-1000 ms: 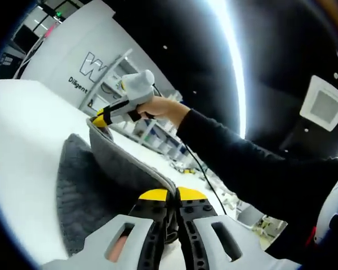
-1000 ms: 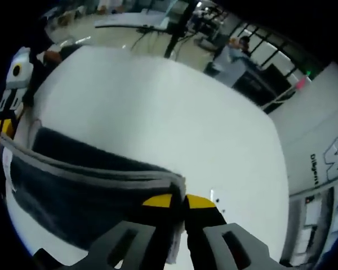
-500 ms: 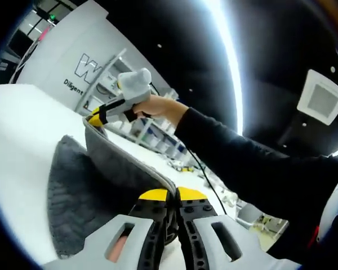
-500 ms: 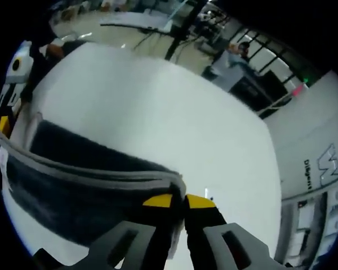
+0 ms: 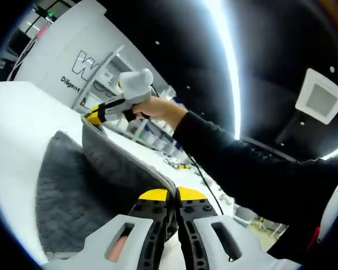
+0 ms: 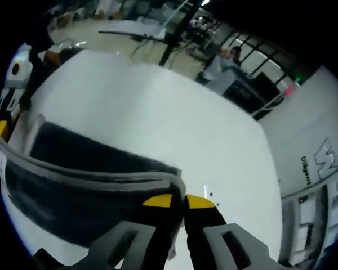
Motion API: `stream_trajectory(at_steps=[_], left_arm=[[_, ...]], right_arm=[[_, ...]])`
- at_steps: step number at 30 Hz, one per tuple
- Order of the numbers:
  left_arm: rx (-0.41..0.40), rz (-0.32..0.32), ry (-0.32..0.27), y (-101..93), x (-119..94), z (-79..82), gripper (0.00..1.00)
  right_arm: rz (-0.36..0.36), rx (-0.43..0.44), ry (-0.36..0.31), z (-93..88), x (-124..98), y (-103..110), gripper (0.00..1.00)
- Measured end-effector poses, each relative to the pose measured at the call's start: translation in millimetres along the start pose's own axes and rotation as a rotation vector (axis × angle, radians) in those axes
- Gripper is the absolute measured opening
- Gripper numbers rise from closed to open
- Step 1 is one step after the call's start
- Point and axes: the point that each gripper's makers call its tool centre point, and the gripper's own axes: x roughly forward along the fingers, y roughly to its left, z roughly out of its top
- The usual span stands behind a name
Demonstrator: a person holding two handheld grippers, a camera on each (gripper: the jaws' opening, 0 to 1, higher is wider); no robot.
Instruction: Open the folded towel by lifting each exposed corner and separating the folded layers until the towel lies flat within the target outline without major curled edges
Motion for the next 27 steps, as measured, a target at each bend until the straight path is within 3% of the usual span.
stream_trajectory(at_steps=[2, 7, 10, 16, 17, 18, 19, 24, 27], left_arm=[[0.0, -0.008, -0.002, -0.8, -1, 0.5, 0.02], [-0.001, -0.007, 0.01, 2.4, -1, -1.7, 0.02], [0.0, -0.014, 0.005, -1.2, -2, 0.2, 0.02], [-0.008, -0.036, 0.013, -7.0, 4, -4.1, 0.02], [-0.007, -0.037, 0.017, -15.5, 15, -10.6, 0.02], [0.0, -0.036, 0.022, -20.0, 20, -14.0, 0.02], [0.007, -0.033, 0.023, -18.0, 17, -12.9, 0.02], [0.026, -0.04, 0.04, -28.5, 29, -21.7, 0.02], [0.046, -0.035, 0.057, -30.5, 33, -28.0, 0.02]], right_arm=[[-0.042, 0.078, -0.1, 8.5, -7, -4, 0.02], [-0.083, 0.194, -0.117, 0.5, -27, -16, 0.02], [-0.128, 0.209, -0.119, -0.9, -41, -20, 0.02], [-0.23, 0.246, -0.204, 7.5, -49, -19, 0.01], [-0.232, 0.244, -0.203, 7.1, -49, -18, 0.01], [-0.277, 0.217, -0.173, 0.4, -49, -20, 0.01], [-0.301, 0.203, -0.151, -3.7, -49, -20, 0.01], [-0.316, 0.205, -0.166, -8.3, -47, -12, 0.01], [-0.334, 0.246, -0.225, -9.4, -50, -12, 0.01]])
